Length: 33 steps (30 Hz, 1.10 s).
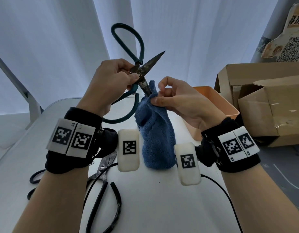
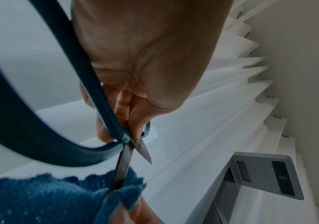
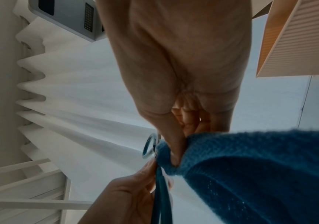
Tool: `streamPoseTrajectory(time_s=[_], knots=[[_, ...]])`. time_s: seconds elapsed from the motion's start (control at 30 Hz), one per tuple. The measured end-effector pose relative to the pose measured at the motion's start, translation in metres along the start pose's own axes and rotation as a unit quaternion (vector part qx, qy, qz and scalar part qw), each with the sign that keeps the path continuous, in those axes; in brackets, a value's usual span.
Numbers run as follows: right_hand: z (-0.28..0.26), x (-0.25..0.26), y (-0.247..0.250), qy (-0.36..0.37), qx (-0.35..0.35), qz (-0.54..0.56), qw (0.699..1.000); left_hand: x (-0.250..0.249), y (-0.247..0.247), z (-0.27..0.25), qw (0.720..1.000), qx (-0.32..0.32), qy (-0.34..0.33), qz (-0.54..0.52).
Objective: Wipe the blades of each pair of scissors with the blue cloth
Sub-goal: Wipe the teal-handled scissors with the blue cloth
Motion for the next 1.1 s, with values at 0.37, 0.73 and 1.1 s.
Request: streamPoseTrajectory(time_s=[0.37, 0.73, 1.1], knots=[[0.002, -0.024, 0.005, -0.084, -0.014, -0.152, 0.985, 0.001, 0.035, -0.002, 0.996, -0.077, -0.009, -0.040], [0.003, -0.026, 0.001, -0.092, 0.003, -0.229, 0.969, -0.002, 0.037, -0.005, 0.987, -0.115, -0.025, -0.112], [-0.005, 0.012, -0.024, 0.017, 0.021, 0.009, 1.000, -0.003, -0.006, -0.008, 0.966, -0.094, -0.006, -0.241]])
Point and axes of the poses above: each hand's wrist, its own z-axis towards the middle knuckle, its own y-axis out of the back of the hand, x = y × z, the point moved 4 cm from there along z, towards the middle knuckle, and after that the axes turned 5 degrees about x, right-handed, at the moved point
